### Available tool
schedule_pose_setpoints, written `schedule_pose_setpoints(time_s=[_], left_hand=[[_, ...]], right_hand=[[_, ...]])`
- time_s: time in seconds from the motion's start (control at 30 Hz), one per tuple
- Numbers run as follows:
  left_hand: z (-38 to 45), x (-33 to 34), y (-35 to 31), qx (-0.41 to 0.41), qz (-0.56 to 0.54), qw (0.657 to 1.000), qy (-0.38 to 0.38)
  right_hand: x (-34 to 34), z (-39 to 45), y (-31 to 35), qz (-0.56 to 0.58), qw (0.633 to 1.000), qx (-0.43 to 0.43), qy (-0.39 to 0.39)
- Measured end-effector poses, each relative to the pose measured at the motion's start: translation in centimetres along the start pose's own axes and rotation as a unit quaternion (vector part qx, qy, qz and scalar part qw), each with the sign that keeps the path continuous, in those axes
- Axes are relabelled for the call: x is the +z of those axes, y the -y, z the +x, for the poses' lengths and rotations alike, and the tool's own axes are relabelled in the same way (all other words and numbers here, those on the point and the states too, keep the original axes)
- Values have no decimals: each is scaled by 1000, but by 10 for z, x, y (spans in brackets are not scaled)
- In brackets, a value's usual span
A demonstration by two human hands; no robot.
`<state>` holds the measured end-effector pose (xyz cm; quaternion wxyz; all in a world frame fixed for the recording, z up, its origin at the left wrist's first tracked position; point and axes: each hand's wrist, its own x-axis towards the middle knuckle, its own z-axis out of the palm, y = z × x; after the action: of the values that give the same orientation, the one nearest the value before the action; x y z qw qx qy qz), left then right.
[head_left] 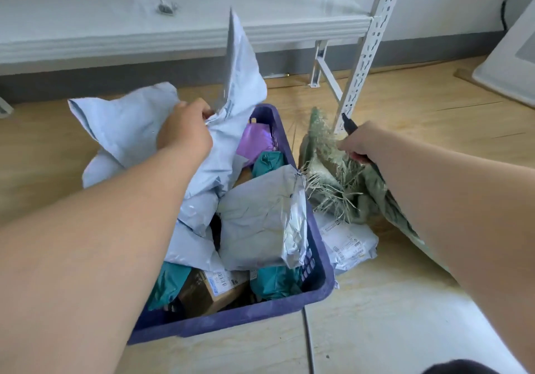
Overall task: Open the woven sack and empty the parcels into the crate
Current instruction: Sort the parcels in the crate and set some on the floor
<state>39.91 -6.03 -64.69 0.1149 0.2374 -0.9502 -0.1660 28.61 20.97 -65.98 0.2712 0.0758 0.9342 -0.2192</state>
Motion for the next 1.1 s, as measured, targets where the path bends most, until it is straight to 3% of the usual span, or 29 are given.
schedule_pose_setpoints(time_s=[0.07,0.17,0.23,0.3,0.43,0.57,0.67,0.8,0.9,1.0,1.1], left_hand=[[-8,16,-9,58,-1,996,66],[-21,37,-24,132,50,963,229],[-26,48,-32,136,94,944,286],[-28,57,-38,131,133,940,286],[-33,62,-63,94,212,937,263],[-29,70,-95,94,263,907,316],[-31,72,-116,98,261,903,326],[-36,83,-135,15,223,922,316],[-38,94,-137,-7,265,912,312],[-34,114,-134,-9,328,897,294],[-33,123,-132,-18,348,890,294]], right_hand=[[17,6,-8,69,996,-42,-42],[38,7,-15,142,986,-87,-12],[49,5,-20,173,979,-105,-12],[54,8,-32,126,985,-110,-39],[60,19,-81,-75,992,-43,-93],[64,29,-134,-299,951,7,-77],[63,43,-166,-386,922,9,-27],[65,52,-217,-418,907,42,43],[72,51,-260,-345,933,86,55],[71,51,-261,-230,956,181,-33],[71,52,-228,-163,970,97,-153]])
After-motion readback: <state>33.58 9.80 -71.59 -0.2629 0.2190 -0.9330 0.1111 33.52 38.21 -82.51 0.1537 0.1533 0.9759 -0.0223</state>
